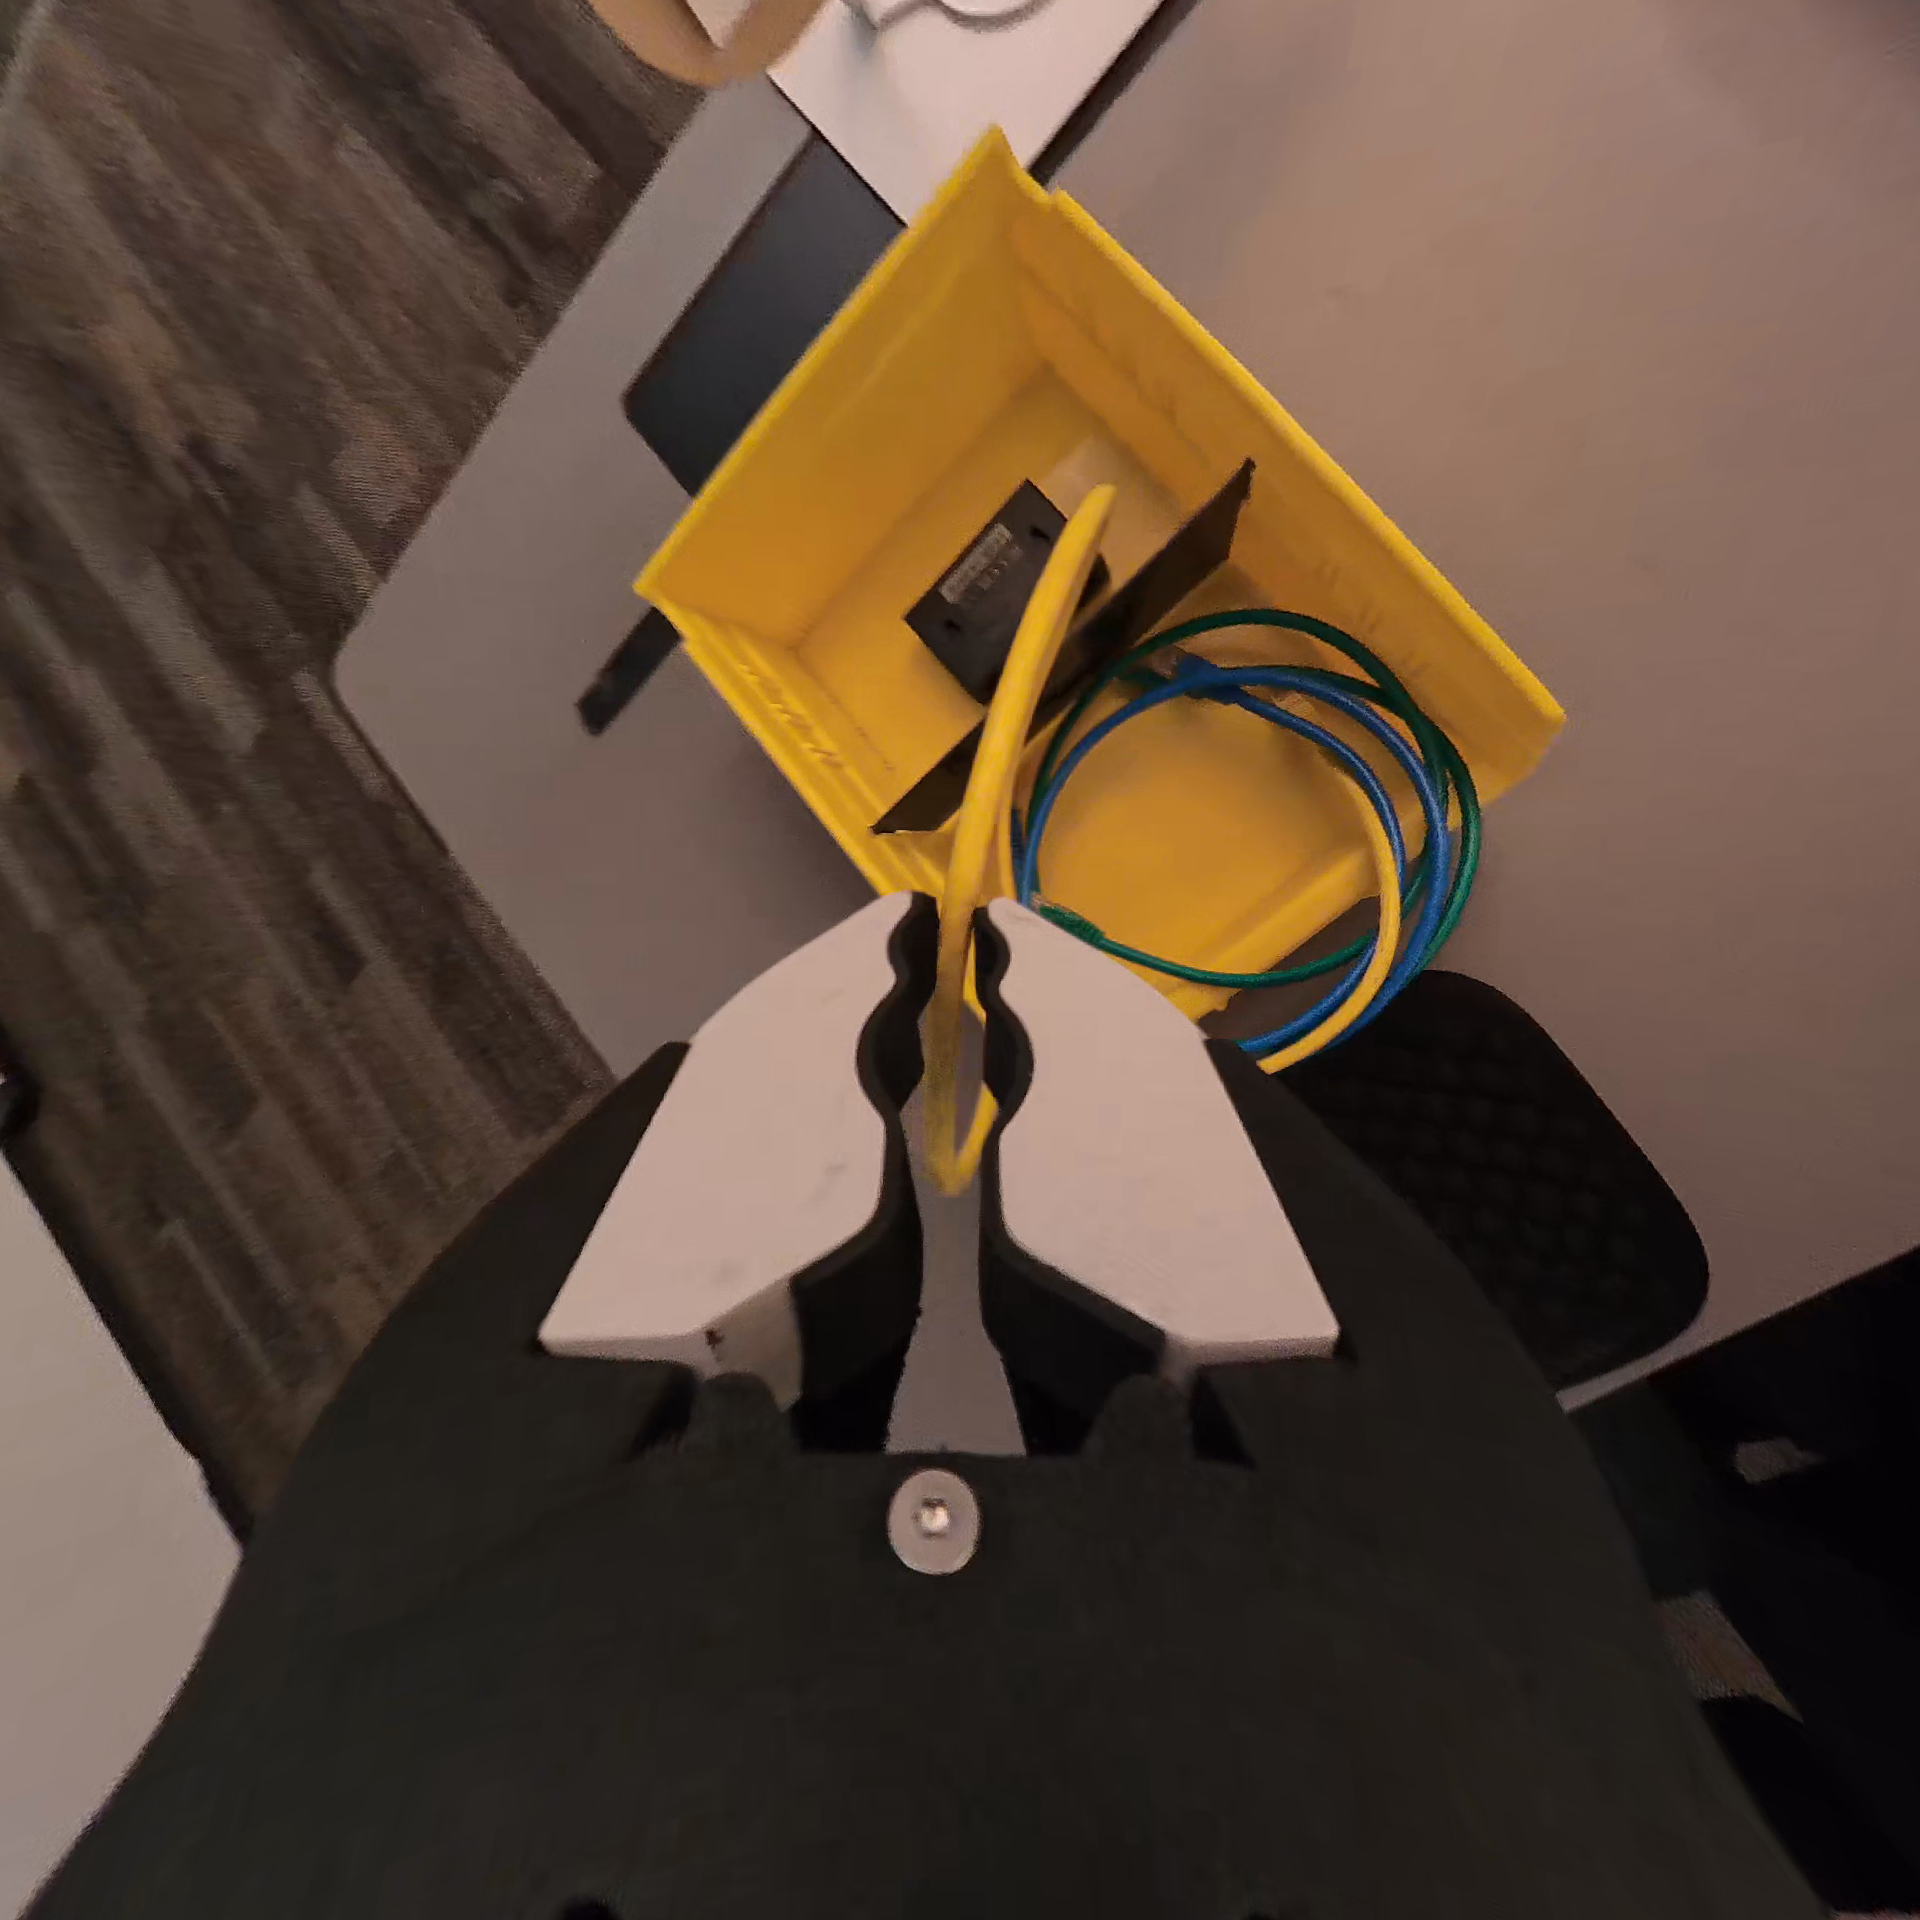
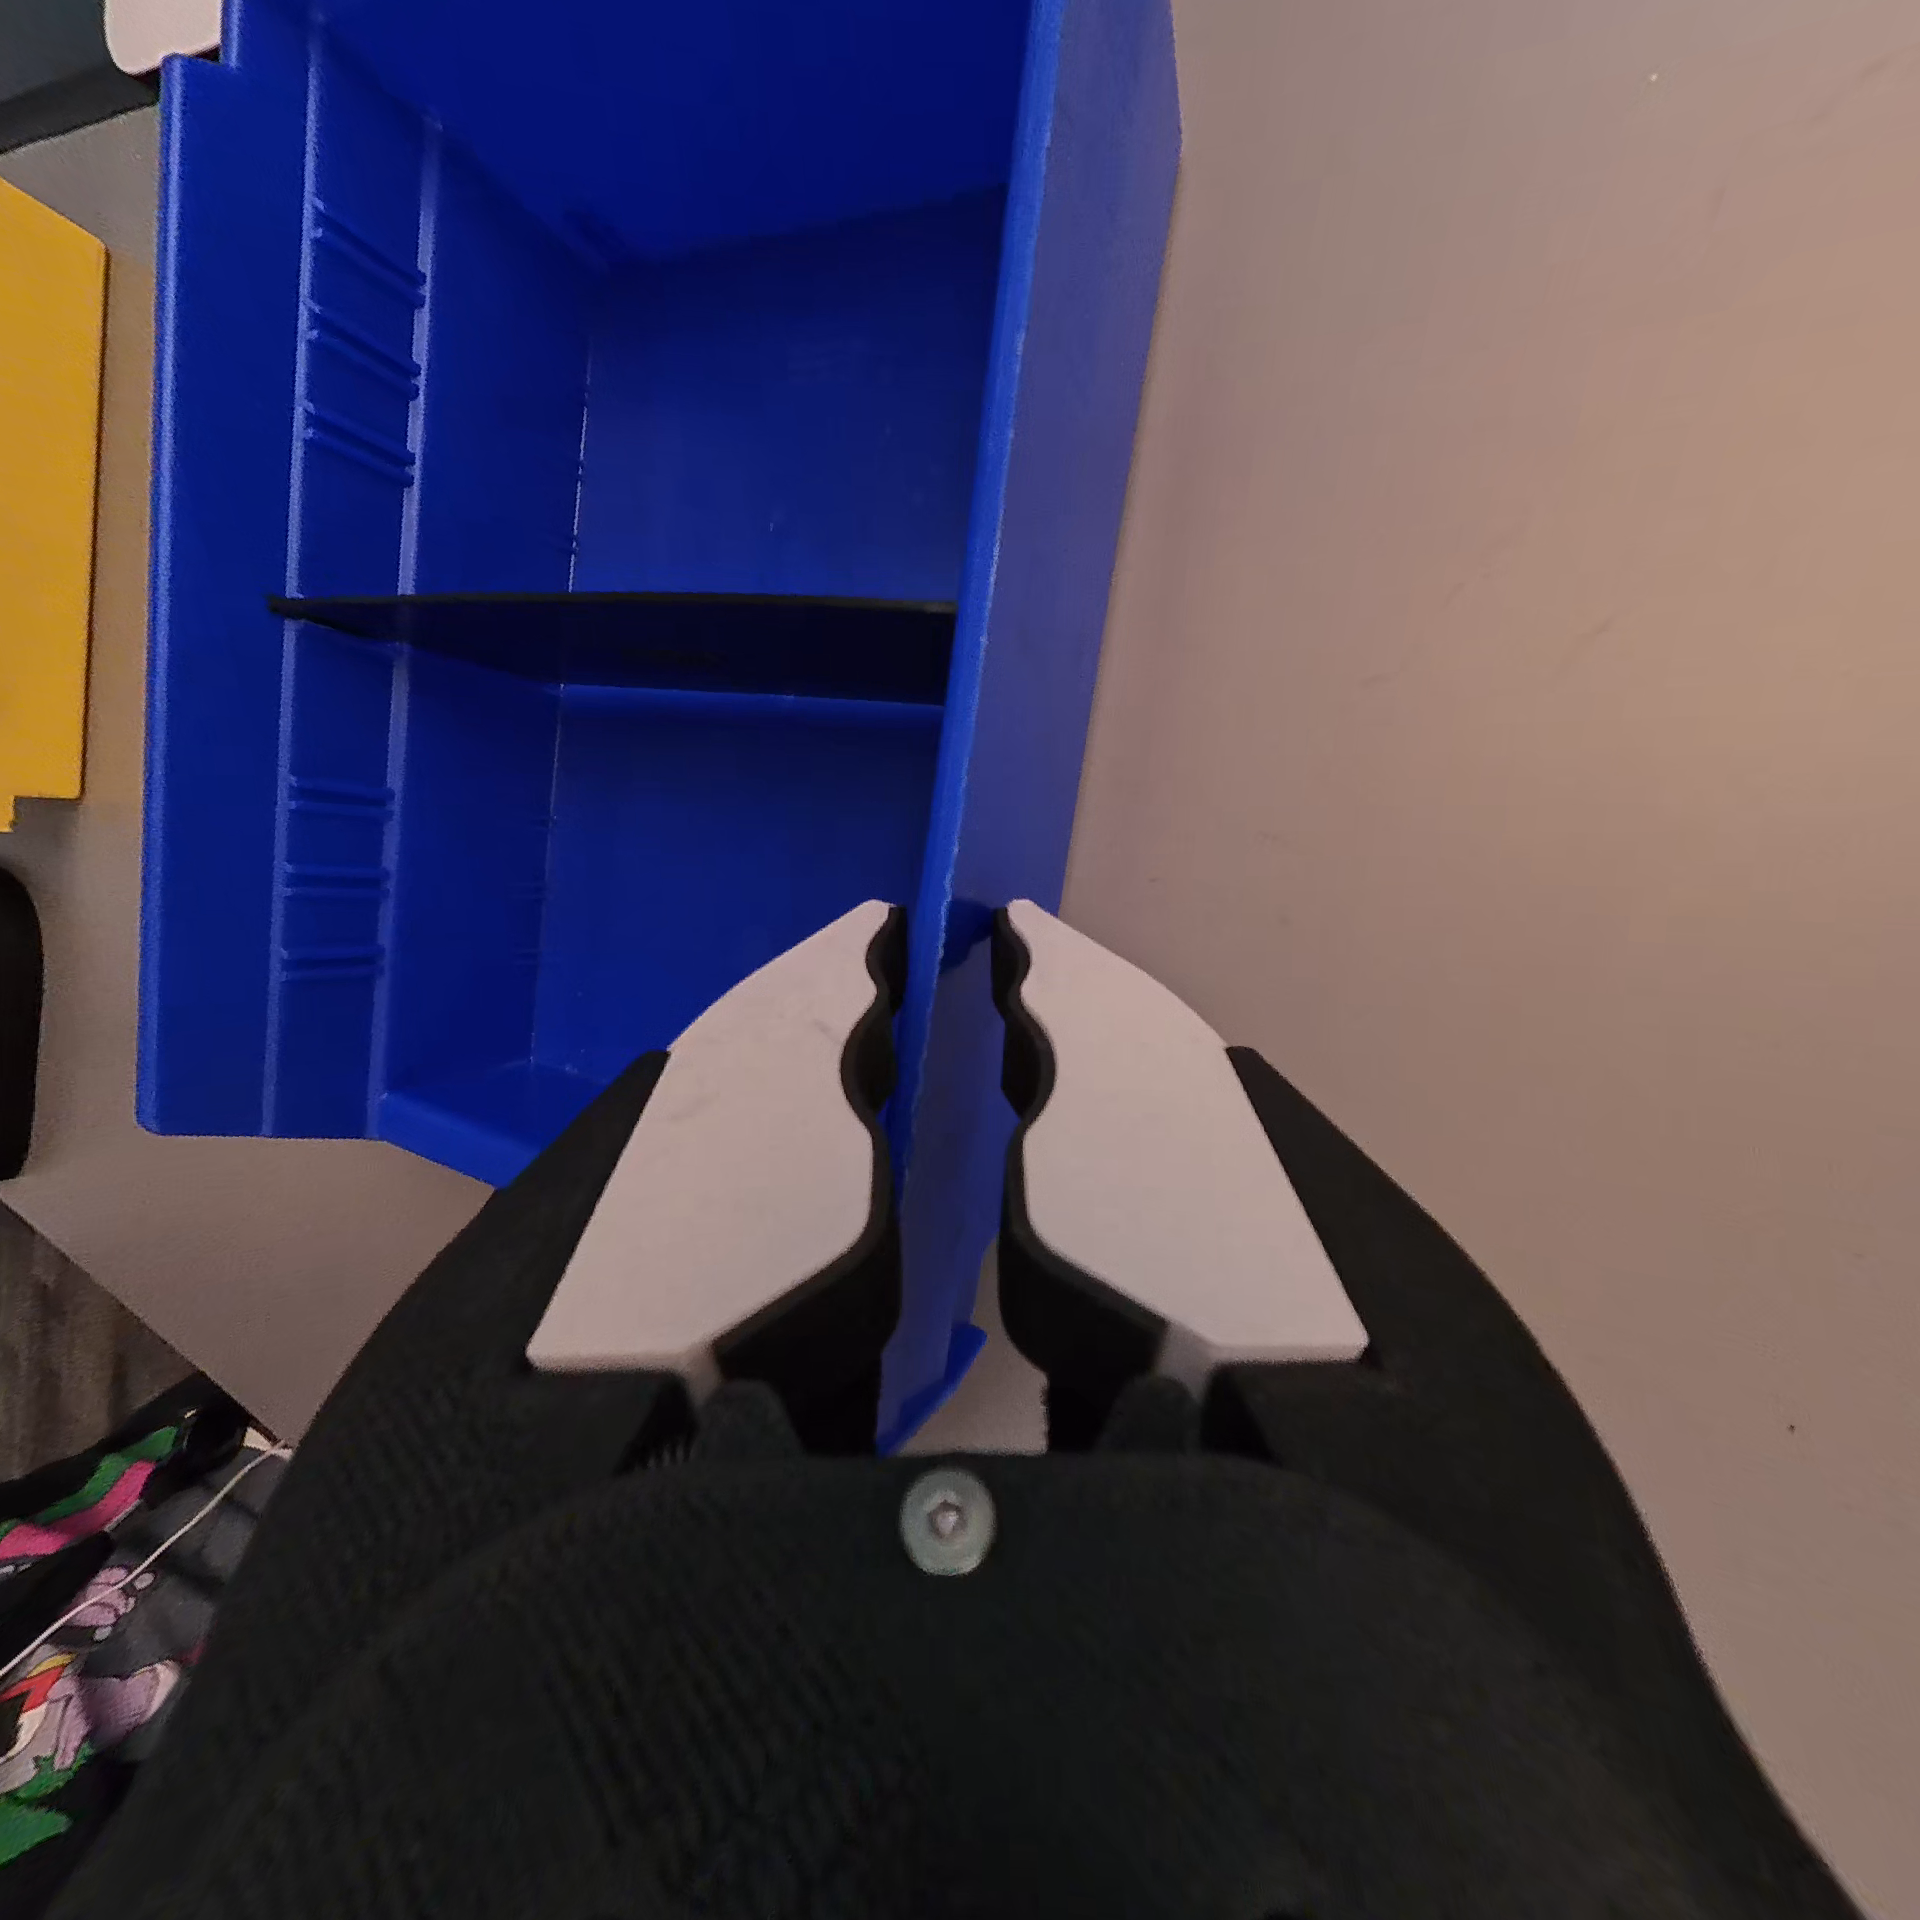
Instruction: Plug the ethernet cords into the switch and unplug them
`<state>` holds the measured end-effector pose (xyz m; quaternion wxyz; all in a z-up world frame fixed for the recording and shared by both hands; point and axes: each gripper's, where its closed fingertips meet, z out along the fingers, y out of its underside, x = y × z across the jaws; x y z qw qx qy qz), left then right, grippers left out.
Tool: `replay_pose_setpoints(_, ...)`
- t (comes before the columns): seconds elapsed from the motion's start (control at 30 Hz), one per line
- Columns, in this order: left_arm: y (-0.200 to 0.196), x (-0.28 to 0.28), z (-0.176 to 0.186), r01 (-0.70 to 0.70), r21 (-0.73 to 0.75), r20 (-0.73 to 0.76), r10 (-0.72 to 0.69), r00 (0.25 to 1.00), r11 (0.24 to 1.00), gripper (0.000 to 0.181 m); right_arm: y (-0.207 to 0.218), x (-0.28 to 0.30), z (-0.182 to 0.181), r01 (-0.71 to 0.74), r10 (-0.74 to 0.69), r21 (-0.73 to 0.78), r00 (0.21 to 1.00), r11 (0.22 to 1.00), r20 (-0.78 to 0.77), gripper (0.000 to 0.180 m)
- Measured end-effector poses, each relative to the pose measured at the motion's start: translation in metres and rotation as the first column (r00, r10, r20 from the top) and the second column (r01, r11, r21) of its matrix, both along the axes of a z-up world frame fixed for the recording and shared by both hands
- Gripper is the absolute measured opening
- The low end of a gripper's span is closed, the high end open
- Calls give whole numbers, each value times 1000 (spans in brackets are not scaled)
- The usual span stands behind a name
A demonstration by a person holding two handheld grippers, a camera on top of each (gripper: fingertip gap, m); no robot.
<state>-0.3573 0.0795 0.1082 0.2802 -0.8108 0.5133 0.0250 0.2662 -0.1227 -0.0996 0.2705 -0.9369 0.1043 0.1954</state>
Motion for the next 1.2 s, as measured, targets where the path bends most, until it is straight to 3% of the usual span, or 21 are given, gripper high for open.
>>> replay_pose_setpoints(0.27, 7, -14, 96, -83, 175, -72, 97, 993, 981, 5, -6, 17, 2, 177, -177, -9, 979, 984, -100, 13)
replay_pose_setpoints(0.43, 3, -20, 143, -119, 235, -121, 150, 981, 965, 5, -14, 24, 2, 208, -206, 3, 969, 978, -134, 14)
replay_pose_setpoints(0.7, -32, 43, 213, -19, 316, -135, 65, 989, 949, 5, -17, 33, 2, 272, -266, 14, 949, 962, -172, 15)
replay_pose_setpoints(0.93, -54, 151, 196, 195, 284, -186, -145, 972, 939, 5, -34, 56, 2, 423, -410, 12, 885, 906, -219, 15)
replay_pose_setpoints(1.1, -53, 212, 144, 293, 187, -208, -254, 945, 938, 5, -43, 62, 2, 495, -487, -25, 844, 869, -223, 16)
replay_pose_setpoints(1.2, -46, 238, 103, 326, 126, -236, -291, 927, 937, 5, -44, 50, 2, 436, -437, -49, 877, 899, -200, 16)
